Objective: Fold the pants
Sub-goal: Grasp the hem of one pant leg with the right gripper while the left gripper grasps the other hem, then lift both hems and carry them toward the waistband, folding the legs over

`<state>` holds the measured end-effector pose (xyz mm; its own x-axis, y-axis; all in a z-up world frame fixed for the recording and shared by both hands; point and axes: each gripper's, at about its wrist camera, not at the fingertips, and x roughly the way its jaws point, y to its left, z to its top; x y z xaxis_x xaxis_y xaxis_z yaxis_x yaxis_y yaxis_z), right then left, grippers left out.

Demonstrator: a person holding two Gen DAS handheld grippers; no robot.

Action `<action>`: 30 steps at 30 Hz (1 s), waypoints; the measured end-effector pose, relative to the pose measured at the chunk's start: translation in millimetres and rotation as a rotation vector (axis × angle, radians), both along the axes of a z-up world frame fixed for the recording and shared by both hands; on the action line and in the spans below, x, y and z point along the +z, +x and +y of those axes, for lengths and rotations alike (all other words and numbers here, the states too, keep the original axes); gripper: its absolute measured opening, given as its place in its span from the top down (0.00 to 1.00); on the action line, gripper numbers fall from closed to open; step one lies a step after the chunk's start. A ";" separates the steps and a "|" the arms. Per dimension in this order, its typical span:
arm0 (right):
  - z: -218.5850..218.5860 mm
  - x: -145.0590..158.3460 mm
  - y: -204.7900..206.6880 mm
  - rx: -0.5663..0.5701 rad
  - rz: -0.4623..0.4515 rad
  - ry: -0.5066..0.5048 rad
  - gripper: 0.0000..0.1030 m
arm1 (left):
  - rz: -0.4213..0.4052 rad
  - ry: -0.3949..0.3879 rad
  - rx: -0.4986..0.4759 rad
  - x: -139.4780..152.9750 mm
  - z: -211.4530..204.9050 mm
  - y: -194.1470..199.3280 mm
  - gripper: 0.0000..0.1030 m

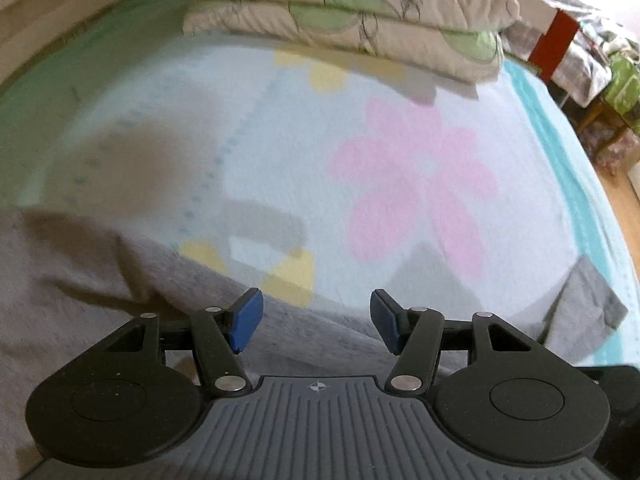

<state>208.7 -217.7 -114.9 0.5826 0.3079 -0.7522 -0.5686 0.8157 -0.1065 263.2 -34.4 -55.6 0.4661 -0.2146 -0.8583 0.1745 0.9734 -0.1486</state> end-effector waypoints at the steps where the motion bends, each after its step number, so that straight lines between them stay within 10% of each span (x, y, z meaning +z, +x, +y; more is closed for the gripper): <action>1: 2.7 -6.3 -6.1 -0.014 -0.007 -0.004 0.95 | 0.017 0.003 -0.005 -3.6 -2.0 1.0 0.44; 25: 8.6 -26.2 -30.8 0.004 -0.149 -0.070 0.96 | 0.254 0.016 0.064 -70.0 -33.2 16.1 0.45; 28: 10.2 -21.6 -33.2 0.003 -0.168 -0.074 0.96 | 0.184 -0.017 0.098 -61.6 -28.3 11.5 0.92; 30: 12.9 -14.6 -36.7 0.001 -0.186 -0.072 0.96 | 0.121 -0.084 0.118 -46.4 -20.0 3.1 0.94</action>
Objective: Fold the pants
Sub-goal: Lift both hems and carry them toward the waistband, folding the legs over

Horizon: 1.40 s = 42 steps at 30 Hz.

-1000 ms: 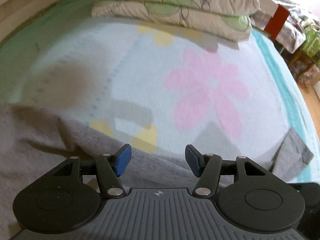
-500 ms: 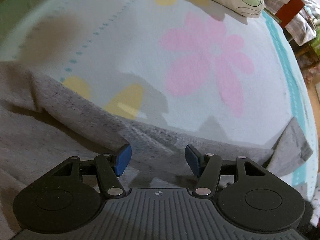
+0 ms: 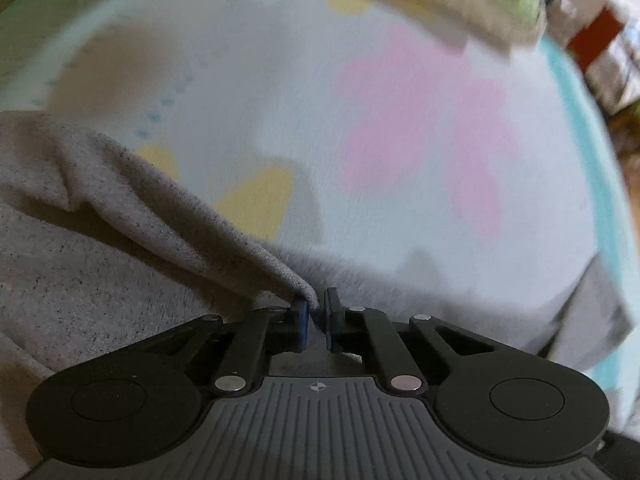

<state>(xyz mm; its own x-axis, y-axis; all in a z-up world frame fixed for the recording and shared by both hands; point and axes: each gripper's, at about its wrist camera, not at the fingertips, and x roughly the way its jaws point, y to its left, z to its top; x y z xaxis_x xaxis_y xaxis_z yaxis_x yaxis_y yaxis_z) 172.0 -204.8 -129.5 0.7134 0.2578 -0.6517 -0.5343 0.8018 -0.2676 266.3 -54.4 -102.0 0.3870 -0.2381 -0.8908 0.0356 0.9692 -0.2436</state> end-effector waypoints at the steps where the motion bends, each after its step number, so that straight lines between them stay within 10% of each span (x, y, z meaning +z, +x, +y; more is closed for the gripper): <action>1: 0.4 4.3 -2.3 -0.005 -0.011 0.002 0.96 | -0.049 -0.019 -0.002 10.2 3.2 -8.0 0.97; 7: 0.5 30.3 -36.8 -0.019 -0.045 0.060 0.99 | -0.231 -0.007 -0.042 52.2 15.7 -80.6 0.97; 12: -3.9 27.7 -66.4 -0.109 0.016 0.115 0.95 | -0.209 0.003 -0.029 22.3 24.6 -118.8 0.97; 18: -46.3 48.0 -69.0 -0.407 0.027 0.305 0.71 | -0.201 -0.004 -0.012 9.4 26.6 -132.8 0.97; 25: -111.1 43.1 27.1 -0.865 0.052 0.333 0.57 | -0.220 -0.017 -0.006 10.3 30.0 -138.2 0.97; 37: -161.7 -22.8 113.9 -1.232 0.230 0.162 0.59 | -0.236 -0.016 -0.017 6.4 31.6 -145.2 0.97; 42: -182.6 -11.8 96.0 -1.145 0.252 0.263 0.96 | -0.280 -0.022 -0.012 15.9 31.8 -144.4 0.97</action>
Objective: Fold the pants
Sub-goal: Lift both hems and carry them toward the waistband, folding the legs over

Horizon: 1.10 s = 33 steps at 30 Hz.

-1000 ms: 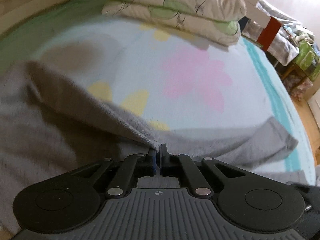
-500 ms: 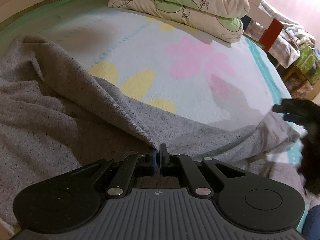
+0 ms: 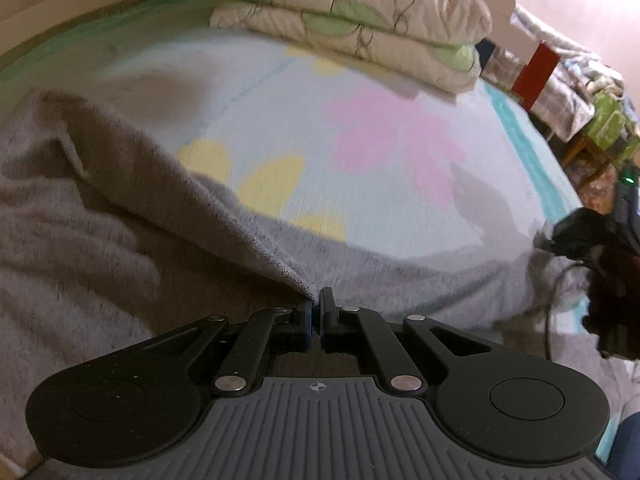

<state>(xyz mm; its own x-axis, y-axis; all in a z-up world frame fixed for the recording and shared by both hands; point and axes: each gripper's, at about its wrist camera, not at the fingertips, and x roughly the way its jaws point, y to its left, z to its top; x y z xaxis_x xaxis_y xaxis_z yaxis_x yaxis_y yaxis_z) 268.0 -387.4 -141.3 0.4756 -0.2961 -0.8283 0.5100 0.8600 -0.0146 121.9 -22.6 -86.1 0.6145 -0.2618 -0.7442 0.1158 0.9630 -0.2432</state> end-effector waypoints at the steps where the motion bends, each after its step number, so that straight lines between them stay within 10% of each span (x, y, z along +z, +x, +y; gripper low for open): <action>1: -4.9 8.2 -3.8 0.006 -0.029 0.015 0.96 | -0.014 -0.004 0.004 4.7 0.1 0.9 0.97; 9: -23.4 112.8 -107.6 0.030 -0.388 0.014 0.96 | -0.188 -0.011 -0.020 55.2 6.1 -36.6 0.97; 18: -45.8 18.5 -197.8 -0.134 -0.120 0.158 0.98 | 0.072 0.081 -0.048 -34.9 3.9 -94.6 0.97; 27: -65.9 7.9 -188.3 -0.176 -0.216 0.170 0.54 | 0.050 0.095 -0.046 -34.1 1.7 -87.3 0.97; 33: -68.6 -11.8 -170.7 -0.181 -0.183 0.198 0.52 | 0.063 0.110 -0.048 -39.2 3.4 -97.5 0.97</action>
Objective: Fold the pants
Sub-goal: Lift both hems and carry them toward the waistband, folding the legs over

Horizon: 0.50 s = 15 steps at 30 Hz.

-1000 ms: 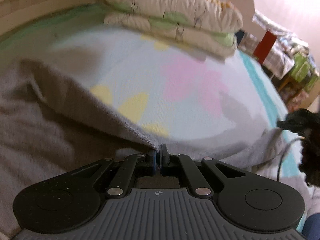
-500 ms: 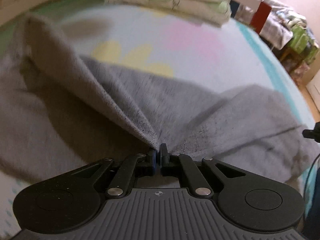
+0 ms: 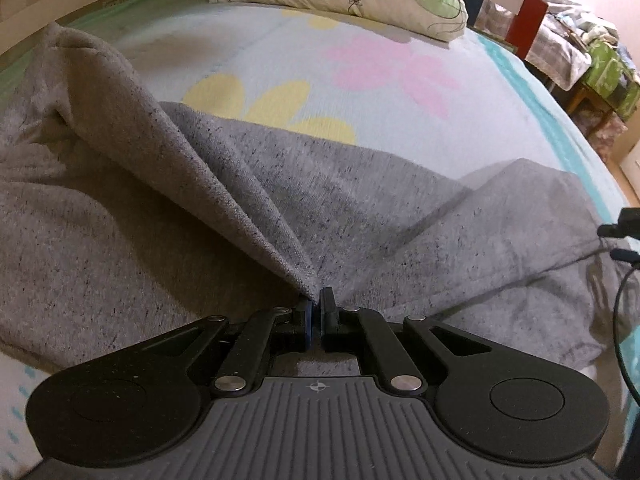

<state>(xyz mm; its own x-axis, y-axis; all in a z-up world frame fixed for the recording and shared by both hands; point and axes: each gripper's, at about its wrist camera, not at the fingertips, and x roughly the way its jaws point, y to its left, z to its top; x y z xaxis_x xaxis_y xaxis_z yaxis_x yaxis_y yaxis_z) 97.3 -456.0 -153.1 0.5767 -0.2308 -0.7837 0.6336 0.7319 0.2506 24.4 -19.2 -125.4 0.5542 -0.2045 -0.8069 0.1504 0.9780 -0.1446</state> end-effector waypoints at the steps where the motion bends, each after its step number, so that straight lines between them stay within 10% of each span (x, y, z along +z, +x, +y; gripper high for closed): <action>1: 1.8 -0.8 2.6 0.000 -0.005 -0.014 0.52 | 0.001 0.000 -0.001 -0.4 0.5 0.7 0.97; 3: 5.6 0.3 7.3 0.010 -0.012 -0.026 0.93 | 0.002 0.001 0.001 0.9 -0.7 5.3 0.97; 12: 37.5 89.2 -7.0 0.164 -0.177 -0.297 0.94 | -0.222 -0.002 -0.036 55.6 -11.0 -12.7 0.97; 15: 42.3 98.1 -31.3 0.170 -0.074 -0.405 0.94 | -0.164 0.013 -0.057 40.1 -11.7 -25.5 0.97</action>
